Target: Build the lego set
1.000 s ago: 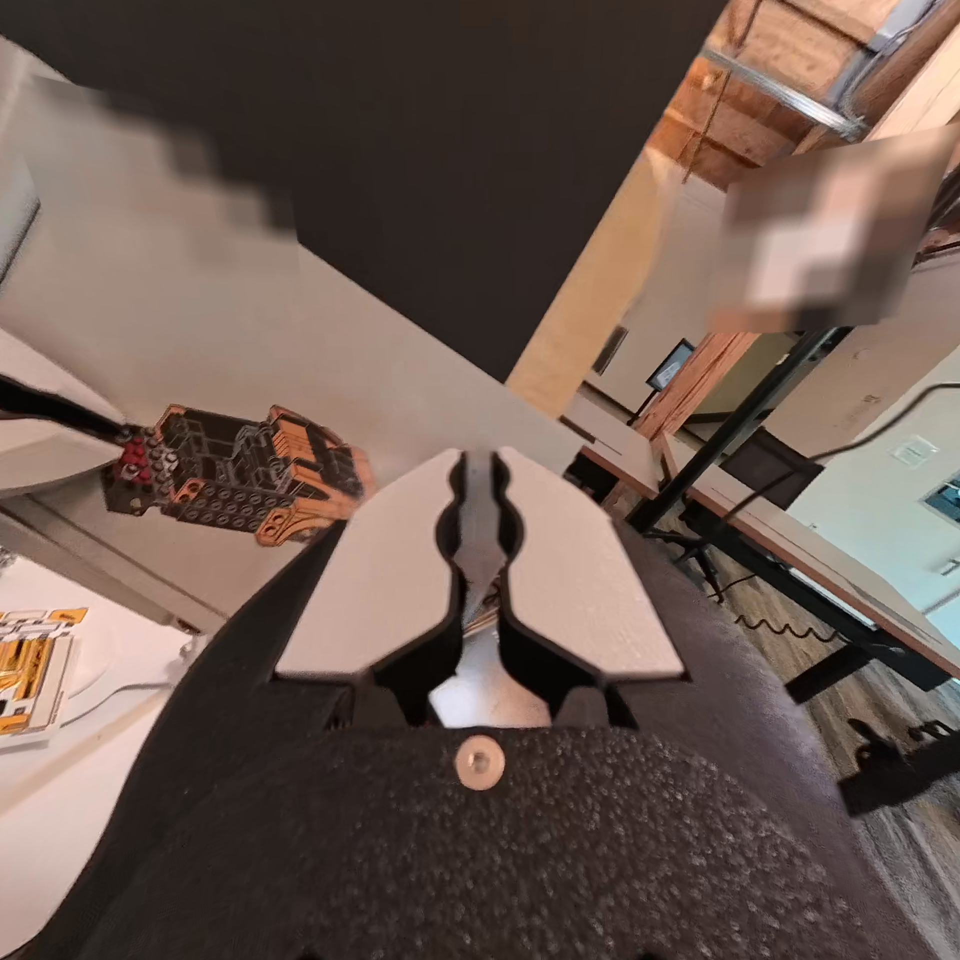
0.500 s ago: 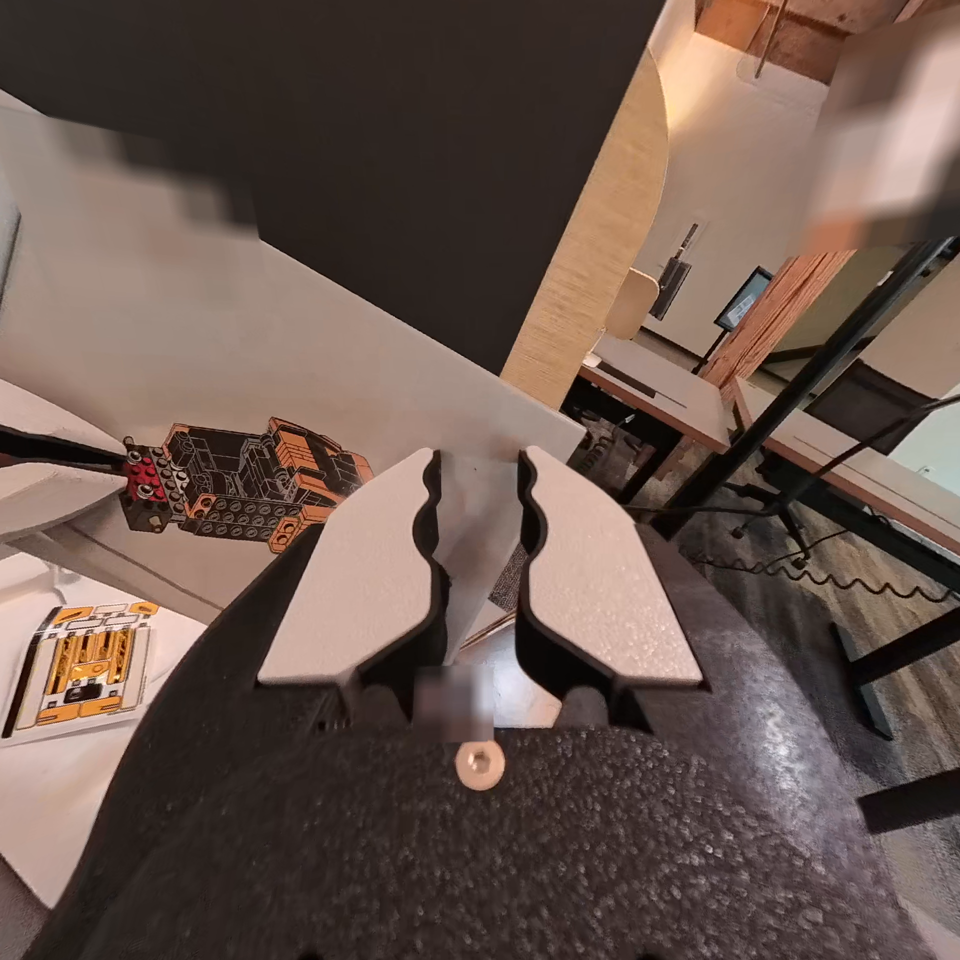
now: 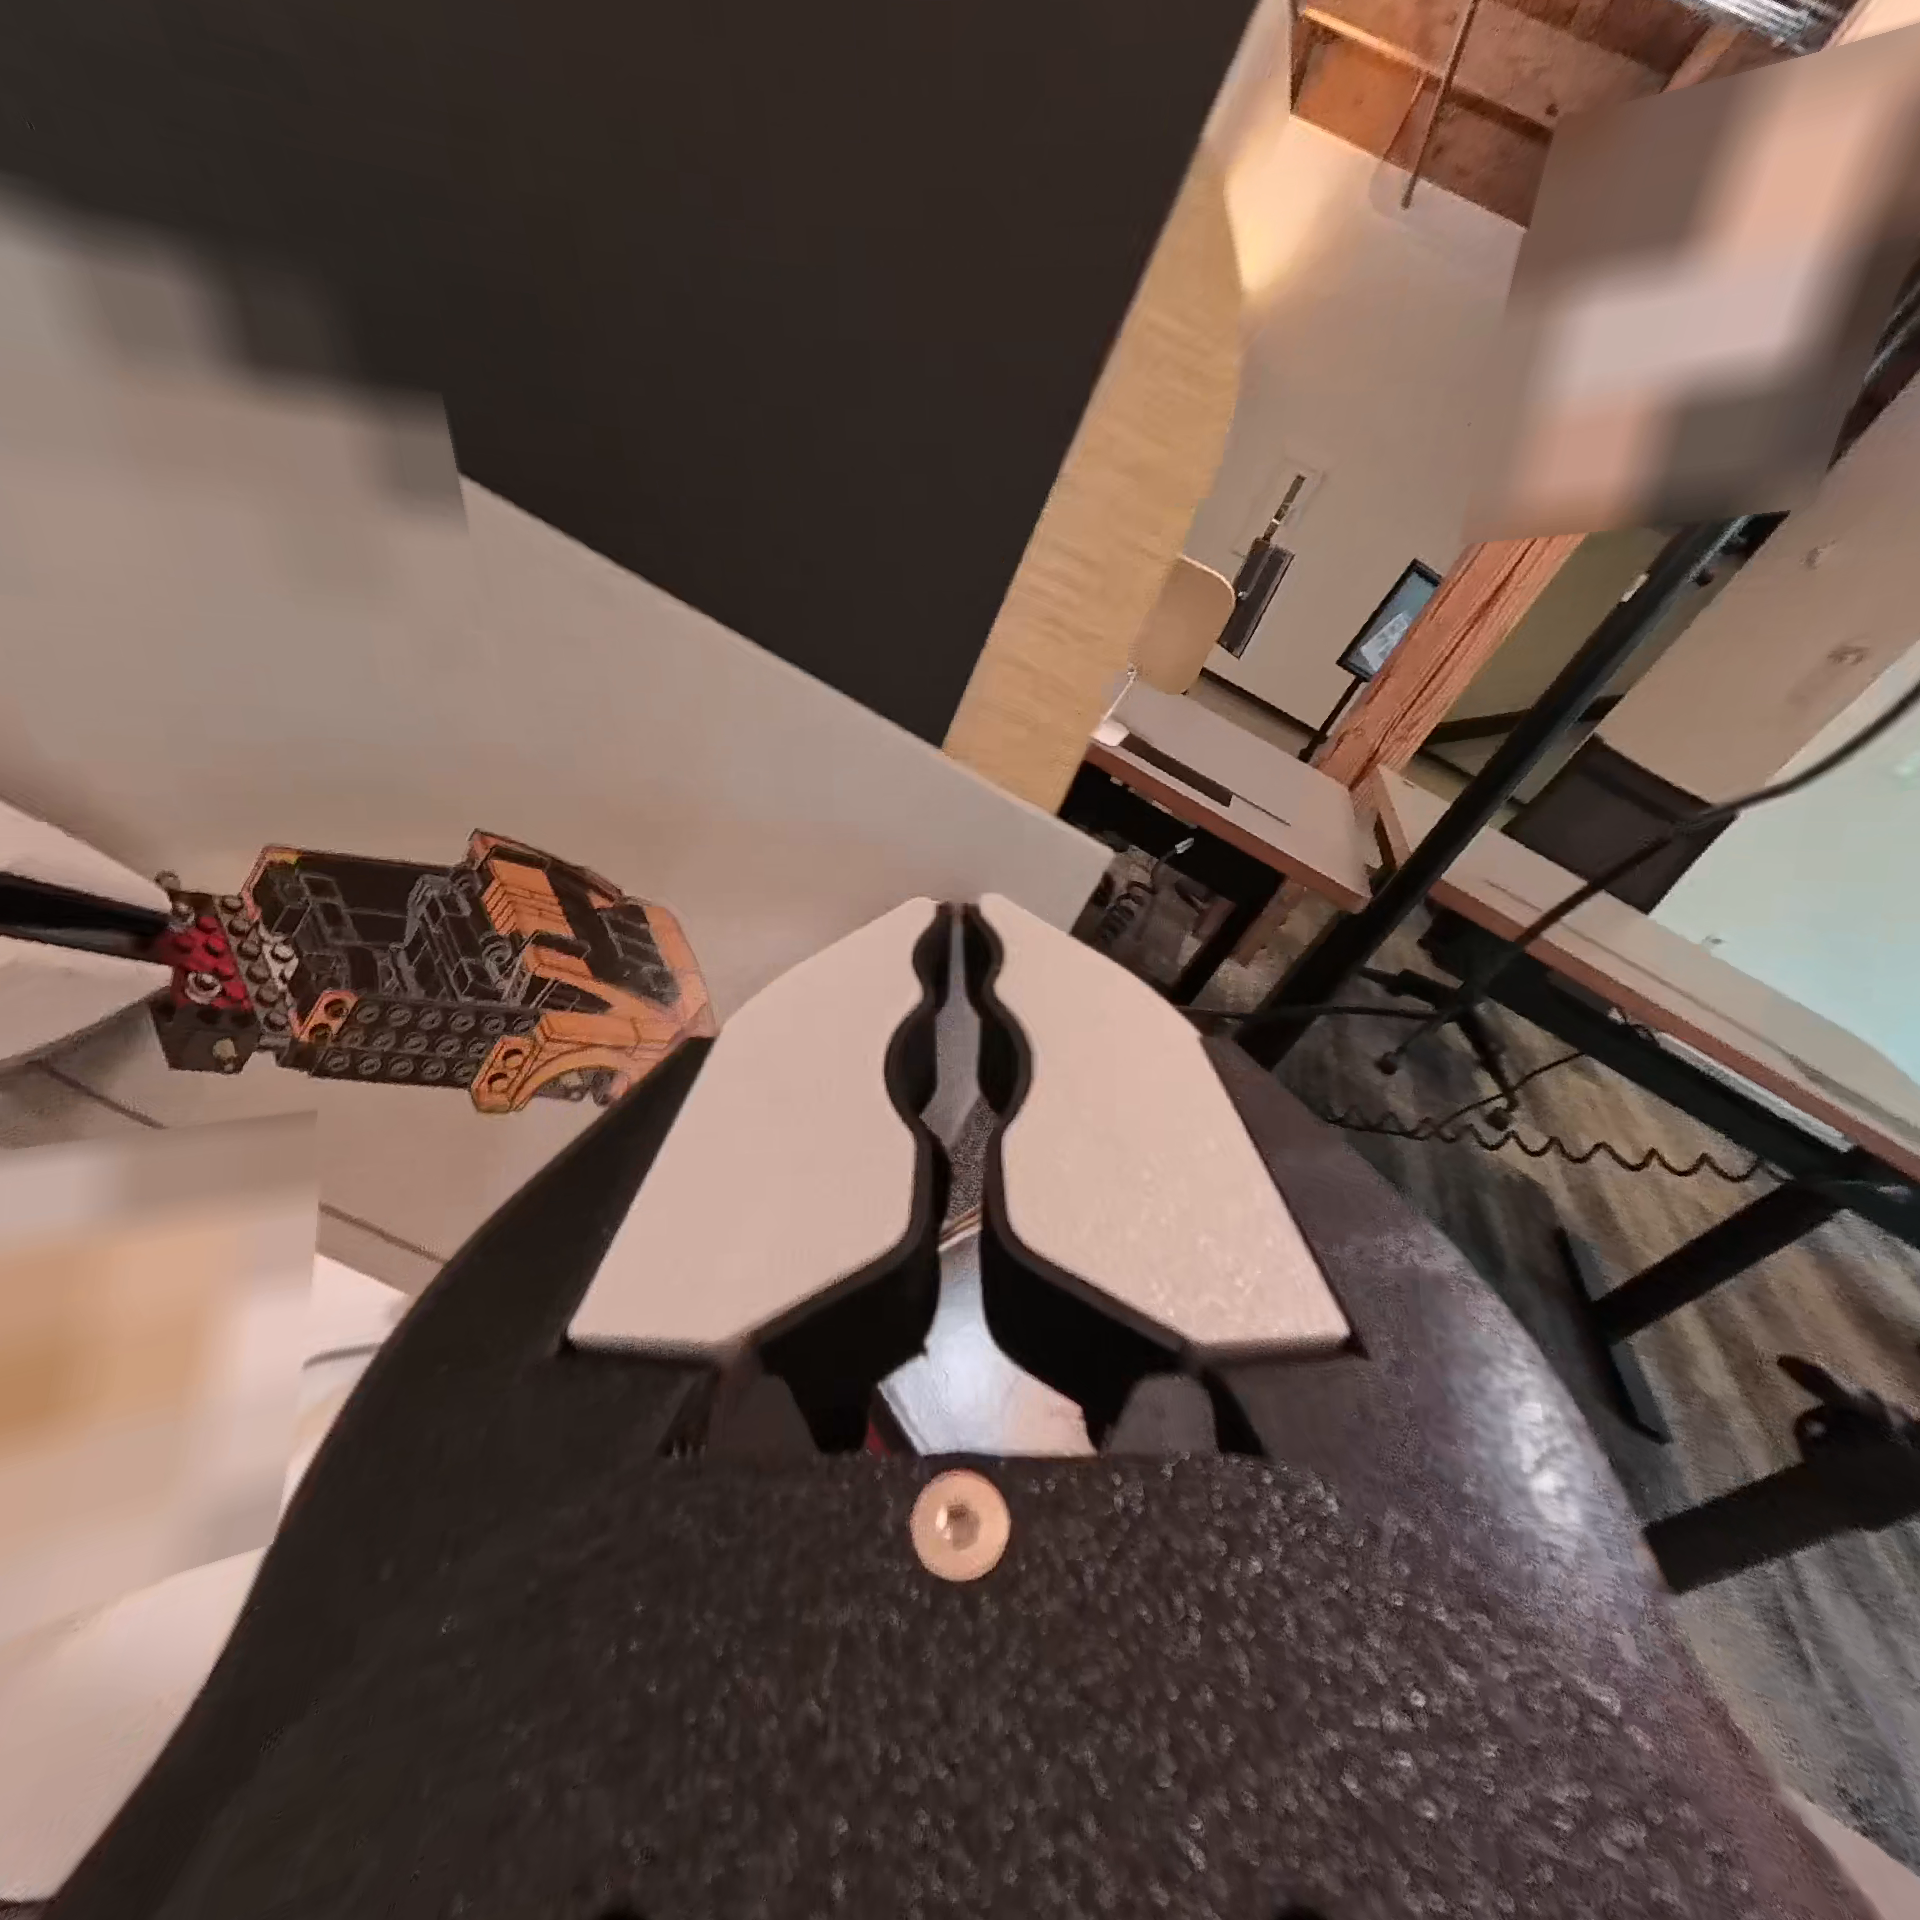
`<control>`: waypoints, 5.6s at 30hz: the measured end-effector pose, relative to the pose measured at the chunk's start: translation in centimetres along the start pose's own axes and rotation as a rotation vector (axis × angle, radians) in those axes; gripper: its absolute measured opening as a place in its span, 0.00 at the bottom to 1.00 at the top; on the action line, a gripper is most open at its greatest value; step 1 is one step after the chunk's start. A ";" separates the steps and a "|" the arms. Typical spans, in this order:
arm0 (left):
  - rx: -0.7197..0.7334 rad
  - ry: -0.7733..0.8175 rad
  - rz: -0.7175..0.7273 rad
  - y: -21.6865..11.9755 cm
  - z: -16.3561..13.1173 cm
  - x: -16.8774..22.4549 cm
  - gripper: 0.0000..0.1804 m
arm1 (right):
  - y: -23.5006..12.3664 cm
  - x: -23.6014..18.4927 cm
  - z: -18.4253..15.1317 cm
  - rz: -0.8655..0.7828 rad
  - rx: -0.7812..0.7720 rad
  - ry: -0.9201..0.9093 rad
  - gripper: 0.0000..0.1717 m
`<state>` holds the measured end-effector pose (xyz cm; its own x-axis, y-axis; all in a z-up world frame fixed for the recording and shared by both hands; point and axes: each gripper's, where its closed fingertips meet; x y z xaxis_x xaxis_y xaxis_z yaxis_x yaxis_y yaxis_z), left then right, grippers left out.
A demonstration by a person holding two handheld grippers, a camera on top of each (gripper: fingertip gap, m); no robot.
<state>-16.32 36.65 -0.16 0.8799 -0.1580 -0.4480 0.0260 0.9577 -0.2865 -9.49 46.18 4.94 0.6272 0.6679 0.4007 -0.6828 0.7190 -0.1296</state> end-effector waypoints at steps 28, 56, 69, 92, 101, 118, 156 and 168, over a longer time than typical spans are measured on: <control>0.024 -0.038 -0.043 0.2 0.1 0.3 0.10 | -0.2 1.2 1.7 0.000 0.095 0.014 0.20; 0.031 -0.029 -0.055 -0.7 -0.1 1.0 0.11 | -1.2 1.2 3.1 -0.202 0.180 -0.126 0.00; 0.050 -0.056 -0.040 -2.0 -0.3 0.5 0.11 | 0.3 -2.1 1.5 -0.057 0.070 -0.062 0.43; 0.115 -0.243 -0.003 -4.9 -3.3 -1.9 0.10 | 1.6 -6.1 2.5 0.163 -0.035 -0.095 0.28; 0.128 -0.238 -0.012 -5.1 -3.3 -1.8 0.09 | -0.3 -3.7 3.0 0.033 0.044 -0.088 0.16; 0.155 -0.244 -0.011 -5.8 -2.6 -1.7 0.08 | 1.0 -5.3 0.9 0.122 -0.002 -0.015 0.08; 0.258 -0.474 -0.493 -10.0 4.3 1.5 0.03 | -13.1 -11.5 6.2 0.500 0.313 -0.115 0.18; 0.273 -0.412 -0.518 -11.4 3.5 1.5 0.03 | -11.9 -13.5 5.9 0.951 0.150 0.123 0.00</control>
<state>-13.64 26.39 5.44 0.8288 -0.5564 0.0597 0.5591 0.8189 -0.1294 -12.03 27.45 6.44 -0.1823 0.9791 0.0897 -0.9603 -0.1577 -0.2302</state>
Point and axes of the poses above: each gripper's, where its closed fingertips meet, y out along the fingers, z out of its top, x = y × z across the jaws, and after that the axes turned 6 degrees about -x, right-handed
